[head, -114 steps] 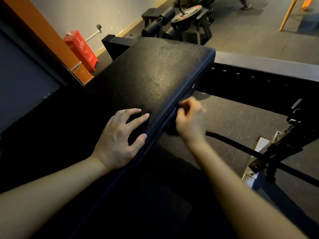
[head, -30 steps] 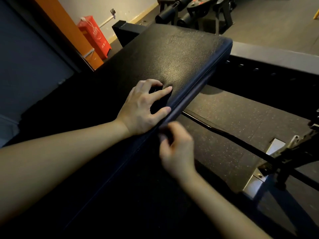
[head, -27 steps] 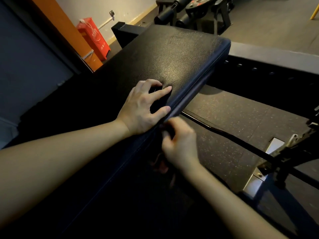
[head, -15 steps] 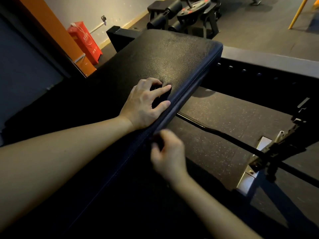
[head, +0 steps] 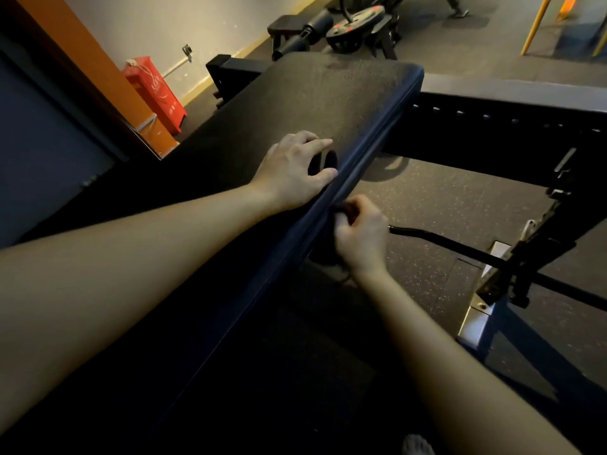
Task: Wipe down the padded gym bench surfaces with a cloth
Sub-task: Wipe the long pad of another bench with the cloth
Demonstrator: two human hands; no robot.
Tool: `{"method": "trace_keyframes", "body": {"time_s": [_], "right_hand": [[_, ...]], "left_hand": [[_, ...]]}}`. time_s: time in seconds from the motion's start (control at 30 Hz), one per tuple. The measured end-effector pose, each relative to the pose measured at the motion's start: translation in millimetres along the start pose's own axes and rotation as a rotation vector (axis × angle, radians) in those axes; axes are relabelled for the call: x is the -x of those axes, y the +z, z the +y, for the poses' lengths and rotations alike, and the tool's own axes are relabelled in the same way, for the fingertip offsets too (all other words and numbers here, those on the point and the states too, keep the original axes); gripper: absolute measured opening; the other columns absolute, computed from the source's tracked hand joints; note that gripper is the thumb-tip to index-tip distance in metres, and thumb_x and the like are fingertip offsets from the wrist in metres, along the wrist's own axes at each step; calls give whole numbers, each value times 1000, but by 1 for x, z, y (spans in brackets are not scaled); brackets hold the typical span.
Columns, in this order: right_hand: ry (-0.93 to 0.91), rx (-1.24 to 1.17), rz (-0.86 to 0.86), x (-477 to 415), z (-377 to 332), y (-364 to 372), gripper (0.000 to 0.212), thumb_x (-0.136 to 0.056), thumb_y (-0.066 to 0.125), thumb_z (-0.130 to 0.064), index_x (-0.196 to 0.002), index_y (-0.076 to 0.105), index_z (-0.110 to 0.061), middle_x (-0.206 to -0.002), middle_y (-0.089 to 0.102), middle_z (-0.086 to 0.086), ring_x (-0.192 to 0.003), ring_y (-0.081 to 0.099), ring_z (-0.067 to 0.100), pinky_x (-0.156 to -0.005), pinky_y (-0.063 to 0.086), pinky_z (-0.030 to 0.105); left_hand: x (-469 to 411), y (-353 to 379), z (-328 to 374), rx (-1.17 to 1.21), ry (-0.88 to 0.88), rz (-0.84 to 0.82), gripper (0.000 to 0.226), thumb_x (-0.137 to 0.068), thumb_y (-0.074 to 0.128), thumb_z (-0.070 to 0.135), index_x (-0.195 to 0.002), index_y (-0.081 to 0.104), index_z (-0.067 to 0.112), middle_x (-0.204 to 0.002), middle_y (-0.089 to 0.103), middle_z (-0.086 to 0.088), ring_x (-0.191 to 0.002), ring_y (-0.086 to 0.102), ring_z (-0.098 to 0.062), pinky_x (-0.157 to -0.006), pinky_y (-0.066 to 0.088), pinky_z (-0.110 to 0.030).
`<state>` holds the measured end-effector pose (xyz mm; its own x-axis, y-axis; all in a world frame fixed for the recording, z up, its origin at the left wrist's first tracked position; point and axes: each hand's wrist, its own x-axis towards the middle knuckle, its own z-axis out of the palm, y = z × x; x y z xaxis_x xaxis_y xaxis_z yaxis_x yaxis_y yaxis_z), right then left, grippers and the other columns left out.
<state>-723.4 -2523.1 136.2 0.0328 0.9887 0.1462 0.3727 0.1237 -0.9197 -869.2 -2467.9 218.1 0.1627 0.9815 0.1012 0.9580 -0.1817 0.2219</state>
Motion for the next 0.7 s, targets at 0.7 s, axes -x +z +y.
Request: {"method": "trace_keyframes", "body": {"time_s": [0.7], "right_hand": [[-135,-14,-7,69,-21,18,15,-86,63,-1,-95,69,-12,-92,70,3,-83,62,13,-82,52,27]], "left_hand": [[147,-6,-51,-44,129,174,54,-94,52,57,-131,70,22,-130,59,0,-122,52,-19,-108,39,-41]]}}
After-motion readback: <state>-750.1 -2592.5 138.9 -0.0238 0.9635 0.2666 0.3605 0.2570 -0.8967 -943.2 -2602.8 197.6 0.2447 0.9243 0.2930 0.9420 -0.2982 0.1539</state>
